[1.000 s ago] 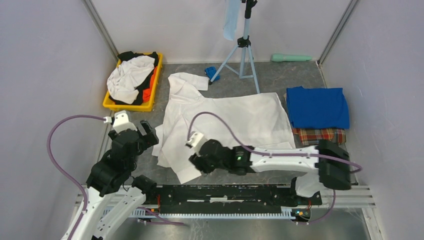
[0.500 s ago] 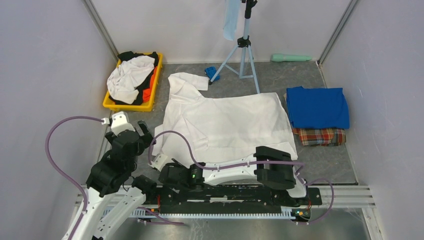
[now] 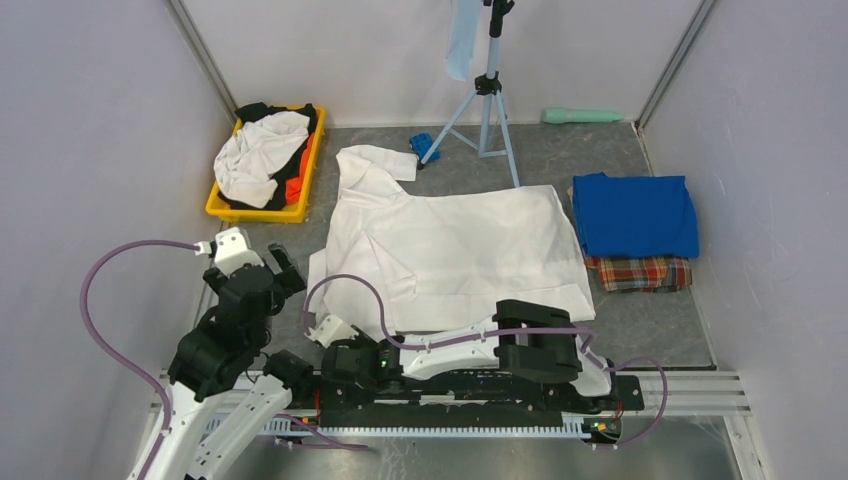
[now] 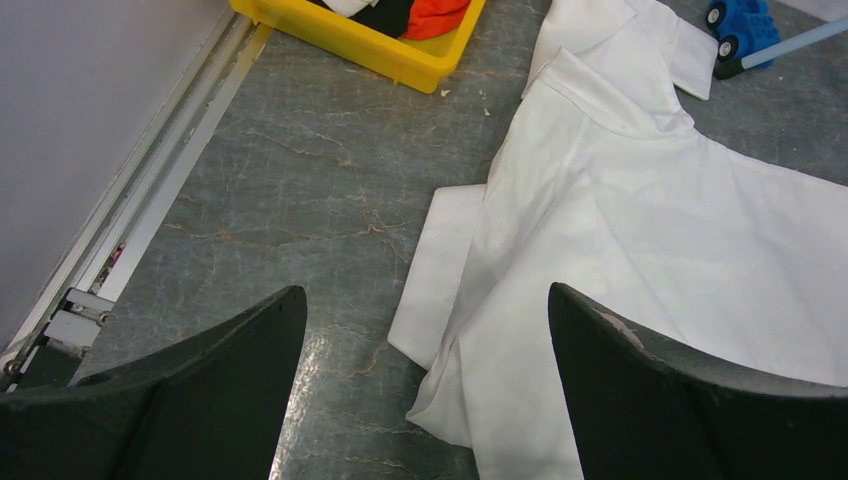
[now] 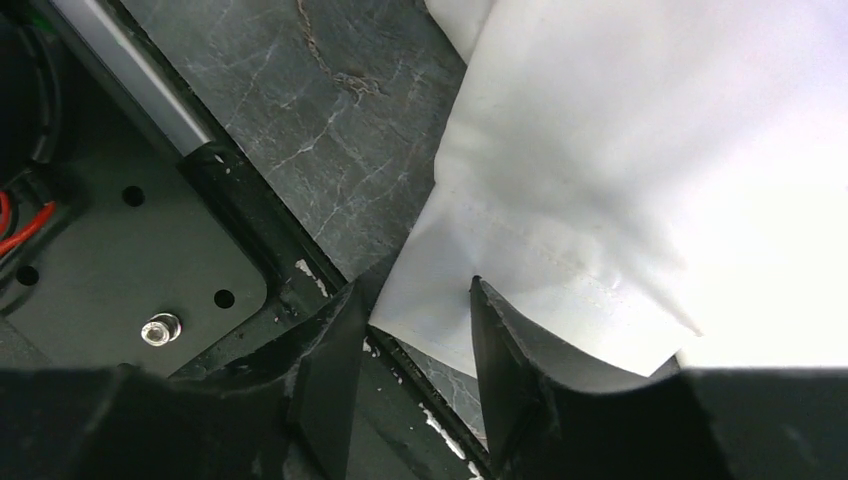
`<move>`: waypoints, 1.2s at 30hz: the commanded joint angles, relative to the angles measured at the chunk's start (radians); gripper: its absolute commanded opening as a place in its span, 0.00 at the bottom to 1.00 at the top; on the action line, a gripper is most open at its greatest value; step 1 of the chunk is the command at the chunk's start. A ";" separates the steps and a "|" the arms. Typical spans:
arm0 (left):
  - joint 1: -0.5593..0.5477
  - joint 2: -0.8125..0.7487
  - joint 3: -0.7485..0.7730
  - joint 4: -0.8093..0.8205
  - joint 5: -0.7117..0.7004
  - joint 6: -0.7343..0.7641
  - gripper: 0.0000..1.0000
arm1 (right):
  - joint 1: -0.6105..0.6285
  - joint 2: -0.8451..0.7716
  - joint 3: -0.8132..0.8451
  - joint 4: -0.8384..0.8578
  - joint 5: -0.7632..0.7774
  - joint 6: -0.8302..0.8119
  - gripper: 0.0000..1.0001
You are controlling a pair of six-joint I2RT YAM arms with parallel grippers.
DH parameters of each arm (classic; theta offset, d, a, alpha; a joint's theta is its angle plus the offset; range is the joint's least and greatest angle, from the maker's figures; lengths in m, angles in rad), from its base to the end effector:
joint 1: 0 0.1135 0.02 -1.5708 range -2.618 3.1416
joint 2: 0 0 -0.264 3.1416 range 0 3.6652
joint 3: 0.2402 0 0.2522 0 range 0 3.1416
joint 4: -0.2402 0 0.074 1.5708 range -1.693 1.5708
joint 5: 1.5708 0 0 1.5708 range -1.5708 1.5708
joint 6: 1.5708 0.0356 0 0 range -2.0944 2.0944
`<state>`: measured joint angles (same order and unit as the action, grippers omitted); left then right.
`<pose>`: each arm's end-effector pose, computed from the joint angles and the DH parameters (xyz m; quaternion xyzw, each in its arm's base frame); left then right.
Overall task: Fold and stack the mixed laundry pile
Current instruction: Fold the shirt.
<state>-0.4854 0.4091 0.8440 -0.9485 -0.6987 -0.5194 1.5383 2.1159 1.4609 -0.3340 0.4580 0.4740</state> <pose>0.0663 -0.0091 0.3264 -0.1864 0.8083 0.0309 0.5576 0.0302 0.4452 0.1491 -0.4173 0.8370 0.1196 0.3332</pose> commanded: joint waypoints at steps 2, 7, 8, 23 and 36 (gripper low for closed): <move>0.005 -0.013 0.017 0.009 -0.025 -0.016 0.96 | 0.006 0.034 -0.071 -0.054 0.047 0.042 0.41; 0.005 -0.011 0.017 0.008 -0.026 -0.016 0.96 | -0.008 0.019 -0.116 -0.056 0.057 0.065 0.03; 0.004 -0.012 0.017 0.010 -0.025 -0.016 0.96 | -0.010 0.012 -0.122 -0.060 0.060 0.067 0.00; 0.004 0.264 0.093 -0.028 0.275 -0.087 0.90 | -0.289 -0.563 -0.193 -0.197 0.133 -0.035 0.00; -0.001 0.494 -0.186 0.283 0.456 -0.225 0.59 | -0.478 -0.728 -0.202 -0.262 0.182 -0.126 0.00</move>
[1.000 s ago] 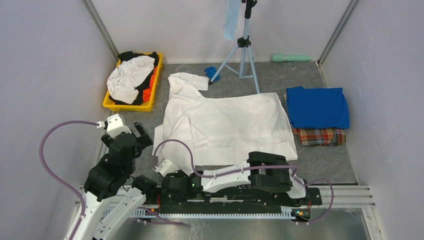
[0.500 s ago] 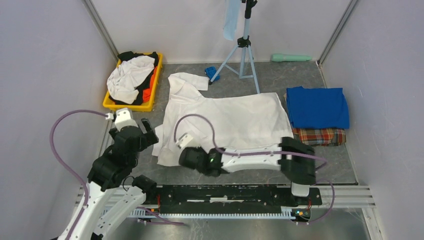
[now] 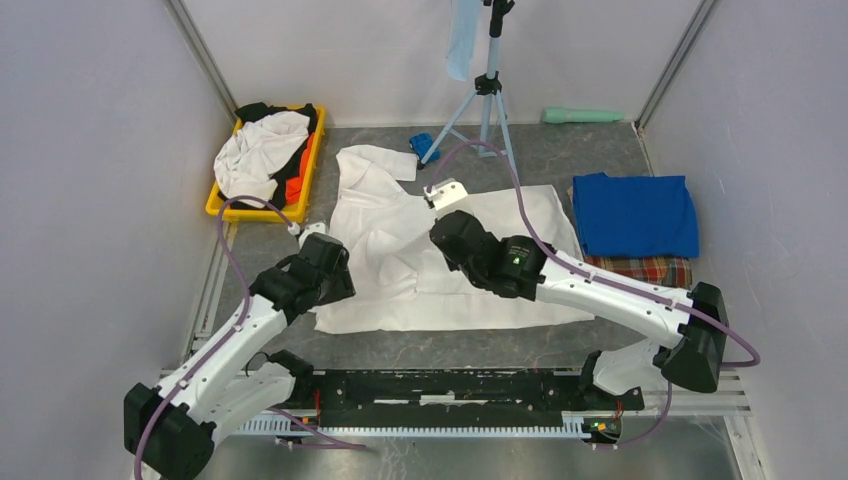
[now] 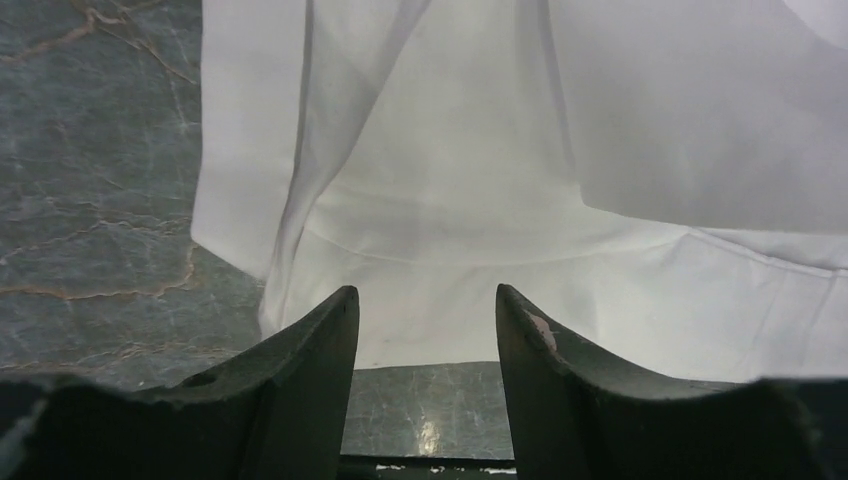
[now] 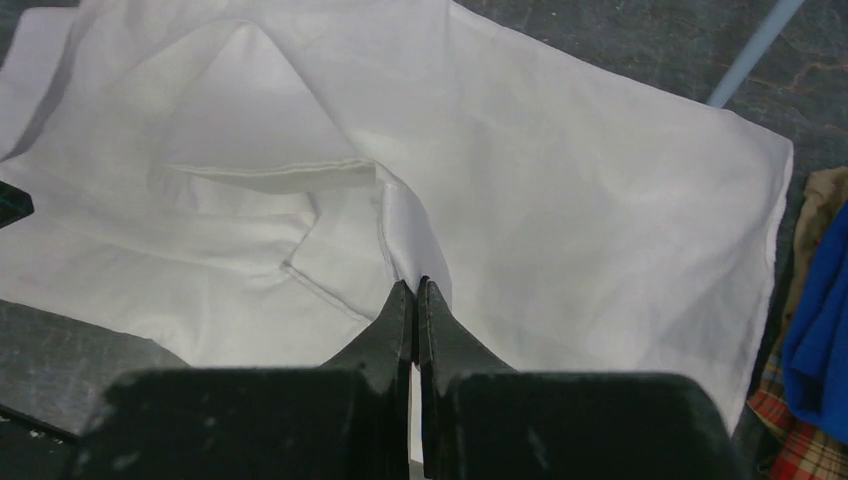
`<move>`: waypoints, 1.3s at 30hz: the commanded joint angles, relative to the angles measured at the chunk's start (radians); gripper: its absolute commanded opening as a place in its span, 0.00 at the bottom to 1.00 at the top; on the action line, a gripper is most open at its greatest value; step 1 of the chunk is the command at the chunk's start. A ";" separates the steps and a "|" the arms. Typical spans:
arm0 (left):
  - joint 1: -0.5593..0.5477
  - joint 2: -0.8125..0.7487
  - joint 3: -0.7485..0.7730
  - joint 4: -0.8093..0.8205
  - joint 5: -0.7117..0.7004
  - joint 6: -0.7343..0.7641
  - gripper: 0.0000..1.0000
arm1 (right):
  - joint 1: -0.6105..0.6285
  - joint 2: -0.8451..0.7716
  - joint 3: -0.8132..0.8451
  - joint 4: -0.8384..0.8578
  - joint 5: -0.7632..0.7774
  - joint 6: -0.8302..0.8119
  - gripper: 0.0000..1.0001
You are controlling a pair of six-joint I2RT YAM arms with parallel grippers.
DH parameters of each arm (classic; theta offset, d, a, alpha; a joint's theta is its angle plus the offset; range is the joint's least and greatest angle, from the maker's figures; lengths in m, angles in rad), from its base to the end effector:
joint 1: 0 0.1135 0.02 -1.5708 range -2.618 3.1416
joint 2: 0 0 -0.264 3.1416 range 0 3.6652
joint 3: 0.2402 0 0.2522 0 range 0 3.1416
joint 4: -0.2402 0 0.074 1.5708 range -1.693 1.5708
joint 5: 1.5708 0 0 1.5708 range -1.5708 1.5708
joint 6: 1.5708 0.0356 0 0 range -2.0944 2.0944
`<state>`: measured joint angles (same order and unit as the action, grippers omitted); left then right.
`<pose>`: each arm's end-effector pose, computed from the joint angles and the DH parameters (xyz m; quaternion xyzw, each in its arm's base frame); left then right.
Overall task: Fold and stack the mixed laundry pile
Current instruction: Fold the shirt.
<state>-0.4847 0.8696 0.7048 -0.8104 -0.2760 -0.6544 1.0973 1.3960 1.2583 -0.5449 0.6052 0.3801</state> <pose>0.1478 -0.0669 0.2446 -0.1205 0.9401 -0.0460 0.3157 0.1572 0.2623 0.3341 -0.1826 0.8521 0.0772 0.4844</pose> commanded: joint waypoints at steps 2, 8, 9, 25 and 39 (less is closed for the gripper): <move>-0.002 0.058 -0.082 0.185 0.015 -0.103 0.57 | -0.059 -0.038 -0.015 -0.061 0.065 -0.045 0.00; 0.000 0.134 -0.154 0.277 -0.066 -0.117 0.53 | -0.122 -0.135 -0.162 -0.014 0.156 -0.151 0.00; 0.000 0.150 -0.154 0.282 -0.069 -0.117 0.53 | -0.131 -0.146 -0.185 -0.012 0.179 -0.163 0.00; 0.008 0.234 -0.186 0.313 -0.146 -0.139 0.42 | -0.197 -0.346 -0.464 0.024 0.163 -0.156 0.44; 0.008 0.212 -0.139 0.338 -0.107 -0.089 0.42 | -0.737 -0.558 -0.714 0.210 -0.719 0.219 0.82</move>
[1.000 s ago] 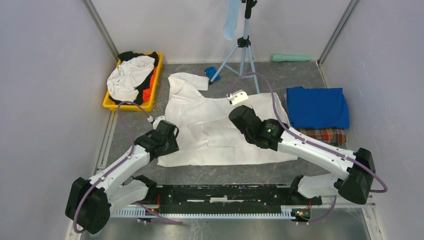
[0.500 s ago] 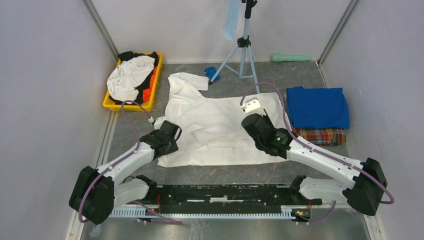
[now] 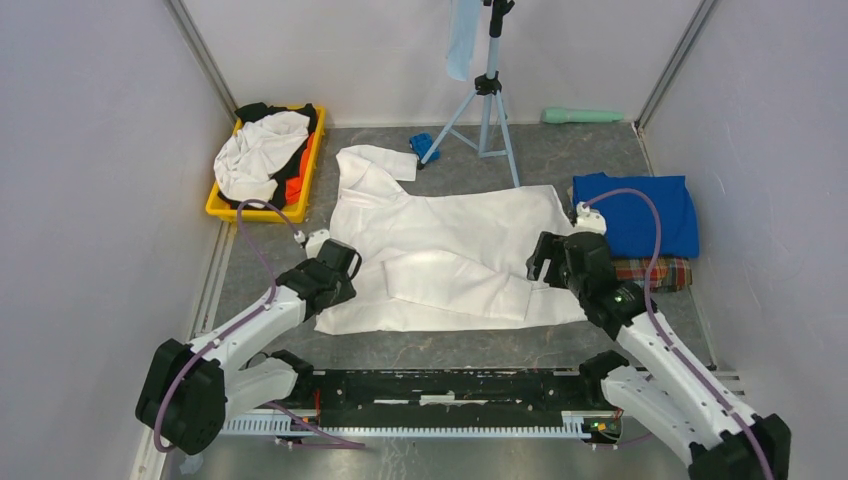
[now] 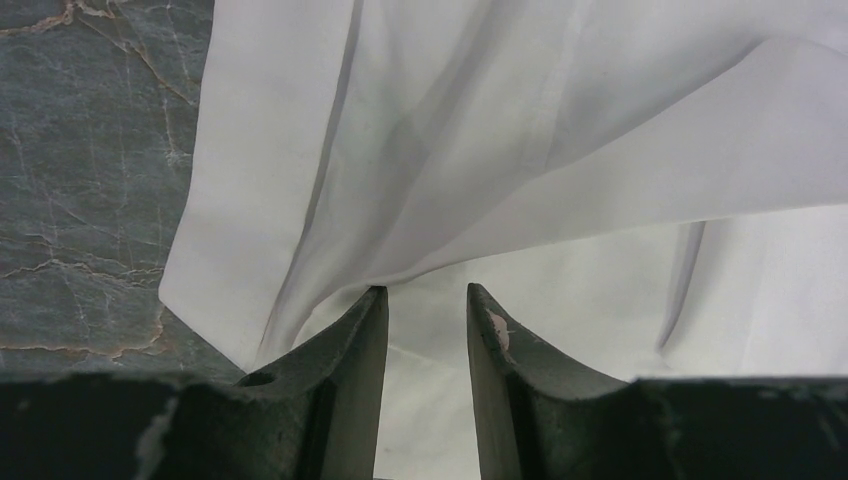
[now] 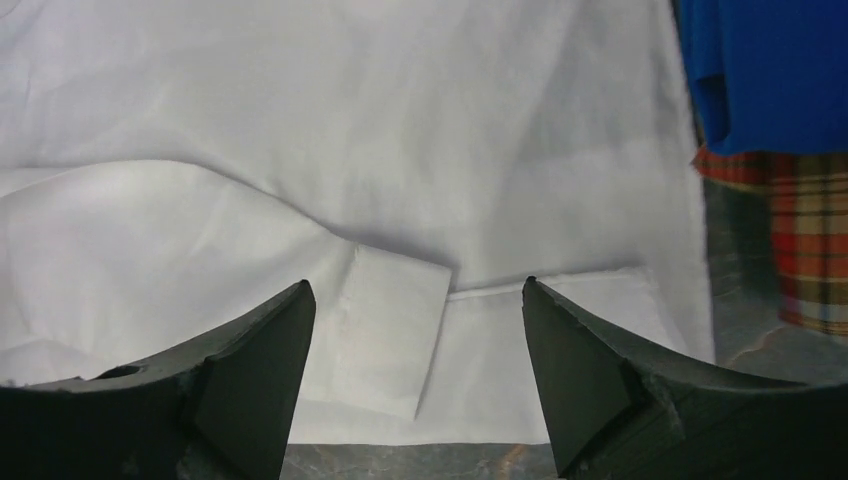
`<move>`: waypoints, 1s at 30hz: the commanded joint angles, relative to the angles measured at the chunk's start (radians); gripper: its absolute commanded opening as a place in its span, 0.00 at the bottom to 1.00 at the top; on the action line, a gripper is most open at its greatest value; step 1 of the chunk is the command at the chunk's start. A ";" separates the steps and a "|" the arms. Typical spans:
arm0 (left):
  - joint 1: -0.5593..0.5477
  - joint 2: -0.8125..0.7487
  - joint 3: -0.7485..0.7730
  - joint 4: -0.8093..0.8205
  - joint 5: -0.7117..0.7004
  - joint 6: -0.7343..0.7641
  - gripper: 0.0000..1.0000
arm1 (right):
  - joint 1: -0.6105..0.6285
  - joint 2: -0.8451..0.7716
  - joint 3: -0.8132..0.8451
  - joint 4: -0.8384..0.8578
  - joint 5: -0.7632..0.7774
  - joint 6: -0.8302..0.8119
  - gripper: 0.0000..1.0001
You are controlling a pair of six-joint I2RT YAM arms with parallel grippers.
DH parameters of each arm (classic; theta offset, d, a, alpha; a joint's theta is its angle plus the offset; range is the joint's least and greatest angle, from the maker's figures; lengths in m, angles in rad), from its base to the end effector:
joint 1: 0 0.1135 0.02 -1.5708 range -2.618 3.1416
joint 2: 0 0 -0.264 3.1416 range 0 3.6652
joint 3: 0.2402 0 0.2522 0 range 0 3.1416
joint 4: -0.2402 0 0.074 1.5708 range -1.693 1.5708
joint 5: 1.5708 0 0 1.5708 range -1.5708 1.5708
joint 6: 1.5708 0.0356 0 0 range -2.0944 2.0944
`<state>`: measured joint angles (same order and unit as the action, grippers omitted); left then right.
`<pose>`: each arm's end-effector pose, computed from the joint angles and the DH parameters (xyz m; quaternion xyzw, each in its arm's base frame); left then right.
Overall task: Fold and stack the mixed laundry pile
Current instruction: Fold the shirt.
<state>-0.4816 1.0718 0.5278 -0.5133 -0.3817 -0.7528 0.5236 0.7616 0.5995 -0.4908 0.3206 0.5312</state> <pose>0.1718 -0.0748 0.1766 -0.1761 0.9344 0.0053 0.3095 0.1494 0.0733 0.2499 0.0741 0.8847 0.0964 0.4499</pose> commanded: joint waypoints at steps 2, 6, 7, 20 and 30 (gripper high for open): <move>0.005 0.005 0.033 0.053 0.009 0.017 0.42 | -0.202 0.140 -0.062 0.208 -0.523 0.052 0.80; 0.004 -0.008 0.027 0.082 0.019 0.032 0.42 | -0.237 0.249 -0.089 0.293 -0.593 0.026 0.77; 0.005 -0.007 0.026 0.095 0.024 0.038 0.42 | -0.250 0.273 -0.099 0.314 -0.612 0.023 0.75; 0.004 0.082 0.043 0.185 0.074 0.067 0.41 | -0.337 0.414 -0.183 0.426 -0.674 -0.039 0.73; 0.004 0.103 0.018 0.202 0.064 0.063 0.41 | -0.352 0.490 -0.205 0.483 -0.729 -0.055 0.55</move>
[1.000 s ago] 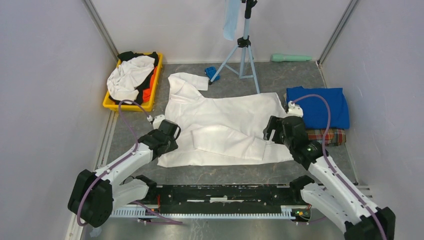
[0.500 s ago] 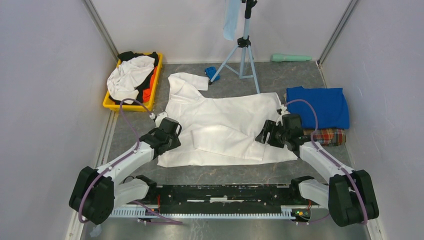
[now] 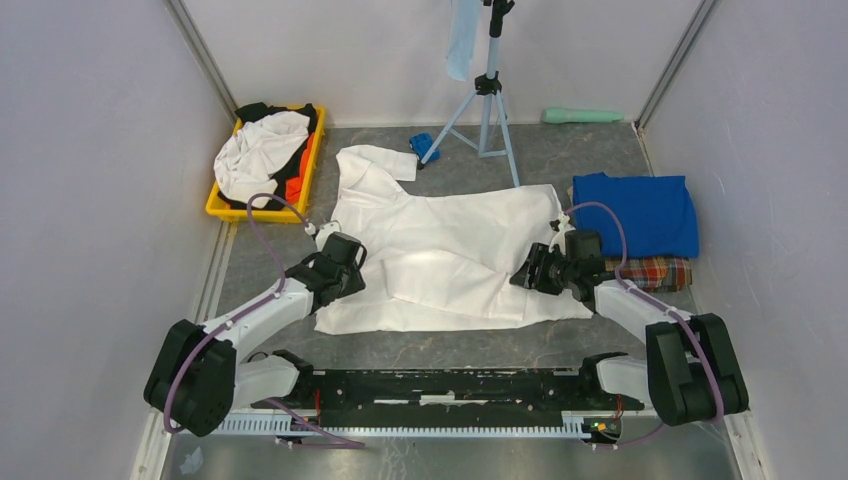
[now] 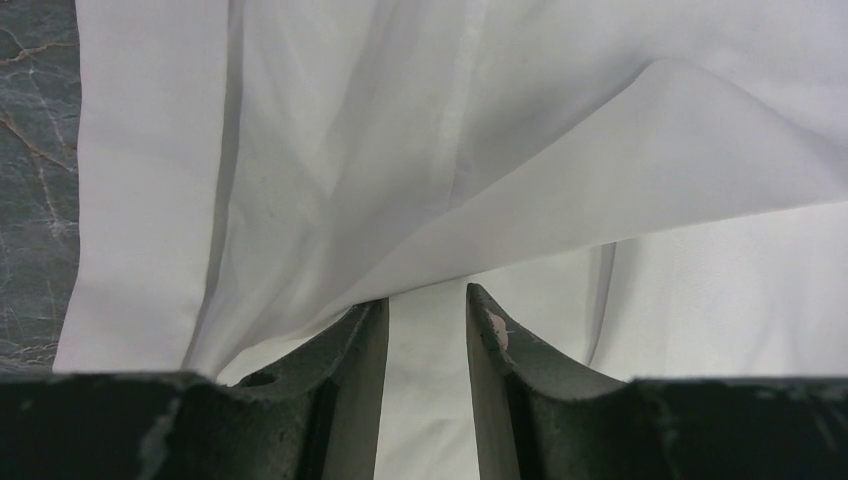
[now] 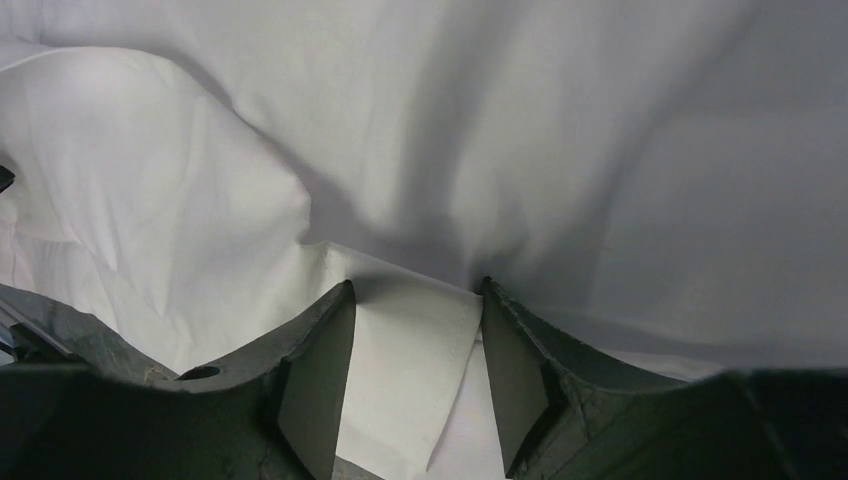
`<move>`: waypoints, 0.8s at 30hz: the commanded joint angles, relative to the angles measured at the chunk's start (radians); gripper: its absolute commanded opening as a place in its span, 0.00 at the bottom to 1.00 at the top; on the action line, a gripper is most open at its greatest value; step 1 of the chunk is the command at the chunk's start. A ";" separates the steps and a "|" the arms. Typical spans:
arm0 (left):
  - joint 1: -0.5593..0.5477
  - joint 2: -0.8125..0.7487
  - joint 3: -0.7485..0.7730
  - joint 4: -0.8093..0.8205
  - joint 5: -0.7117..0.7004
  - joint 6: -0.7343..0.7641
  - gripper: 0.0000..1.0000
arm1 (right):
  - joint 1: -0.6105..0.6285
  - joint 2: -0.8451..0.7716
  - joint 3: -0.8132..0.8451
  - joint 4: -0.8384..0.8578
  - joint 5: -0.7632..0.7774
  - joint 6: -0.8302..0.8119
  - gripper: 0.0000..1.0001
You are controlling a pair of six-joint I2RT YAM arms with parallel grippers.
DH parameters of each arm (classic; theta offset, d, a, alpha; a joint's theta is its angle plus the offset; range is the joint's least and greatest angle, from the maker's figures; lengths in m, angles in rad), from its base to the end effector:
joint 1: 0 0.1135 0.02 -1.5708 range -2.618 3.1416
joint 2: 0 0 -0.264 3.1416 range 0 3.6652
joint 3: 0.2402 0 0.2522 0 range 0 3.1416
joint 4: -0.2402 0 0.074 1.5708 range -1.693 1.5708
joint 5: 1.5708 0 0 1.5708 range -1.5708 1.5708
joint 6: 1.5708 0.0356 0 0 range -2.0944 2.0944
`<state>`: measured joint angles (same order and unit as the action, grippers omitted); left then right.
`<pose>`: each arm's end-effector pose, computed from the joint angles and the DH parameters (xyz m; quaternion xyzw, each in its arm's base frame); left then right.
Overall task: Fold and stack the mixed laundry pile
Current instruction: Fold the shirt.
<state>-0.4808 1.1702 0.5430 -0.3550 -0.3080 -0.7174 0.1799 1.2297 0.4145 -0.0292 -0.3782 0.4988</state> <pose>0.1916 -0.0878 0.1717 -0.1558 0.9338 -0.0404 0.3195 0.2086 0.0513 0.1451 0.0798 0.9171 0.2818 0.2705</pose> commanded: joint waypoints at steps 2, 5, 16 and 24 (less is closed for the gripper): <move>0.004 0.006 0.001 0.044 -0.011 0.029 0.41 | -0.011 0.017 -0.011 0.009 -0.025 -0.032 0.51; 0.003 0.008 0.002 0.045 -0.011 0.027 0.41 | -0.010 -0.015 0.014 -0.048 0.021 -0.060 0.49; 0.005 0.034 0.008 0.050 -0.033 0.015 0.41 | -0.011 -0.097 0.070 -0.143 0.059 -0.102 0.19; 0.008 0.060 0.021 0.049 -0.045 0.008 0.41 | -0.010 -0.108 0.088 -0.131 0.030 -0.100 0.00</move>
<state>-0.4789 1.2205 0.5430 -0.3355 -0.3138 -0.7177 0.1719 1.1458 0.4526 -0.1787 -0.3328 0.4080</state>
